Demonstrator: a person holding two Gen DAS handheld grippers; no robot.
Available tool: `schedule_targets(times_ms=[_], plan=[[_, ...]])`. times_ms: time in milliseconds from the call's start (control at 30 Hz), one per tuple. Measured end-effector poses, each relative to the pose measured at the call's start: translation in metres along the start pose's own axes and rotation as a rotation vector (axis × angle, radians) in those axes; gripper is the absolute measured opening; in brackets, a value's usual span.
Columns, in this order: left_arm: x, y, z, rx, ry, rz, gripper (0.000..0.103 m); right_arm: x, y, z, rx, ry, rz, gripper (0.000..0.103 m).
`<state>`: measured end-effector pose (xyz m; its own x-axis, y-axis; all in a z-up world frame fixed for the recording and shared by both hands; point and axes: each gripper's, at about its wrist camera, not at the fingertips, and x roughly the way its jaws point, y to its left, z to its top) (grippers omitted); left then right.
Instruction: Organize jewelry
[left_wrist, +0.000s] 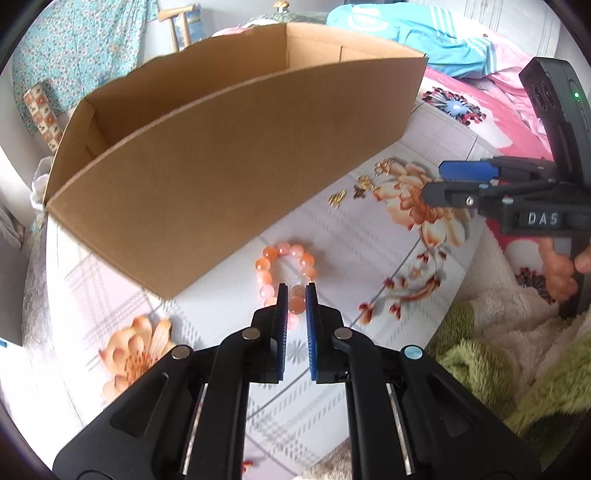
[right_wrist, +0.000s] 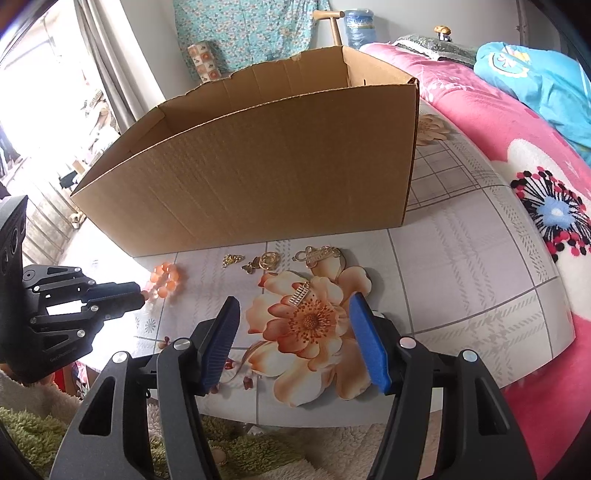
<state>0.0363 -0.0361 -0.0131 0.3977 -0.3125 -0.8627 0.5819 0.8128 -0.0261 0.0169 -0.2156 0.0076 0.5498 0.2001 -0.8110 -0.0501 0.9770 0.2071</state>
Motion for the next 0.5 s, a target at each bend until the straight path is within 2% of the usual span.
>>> schedule_targets(times_ms=[267, 333, 433, 500], plan=[[-0.009, 0.018, -0.022, -0.090, 0.030, 0.009, 0.011, 0.000, 0.002, -0.001, -0.006, 0.006, 0.002, 0.060], [-0.014, 0.022, -0.024, -0.112, 0.003, -0.003, 0.017, 0.000, 0.002, -0.002, -0.007, 0.006, 0.003, 0.060], [-0.022, 0.026, -0.022, -0.126, -0.046, -0.025, 0.018, -0.002, 0.004, -0.003, -0.014, 0.002, 0.004, 0.060], [-0.025, 0.026, -0.019, -0.127, -0.071, -0.037, 0.018, -0.002, 0.005, -0.002, -0.020, 0.001, 0.005, 0.054]])
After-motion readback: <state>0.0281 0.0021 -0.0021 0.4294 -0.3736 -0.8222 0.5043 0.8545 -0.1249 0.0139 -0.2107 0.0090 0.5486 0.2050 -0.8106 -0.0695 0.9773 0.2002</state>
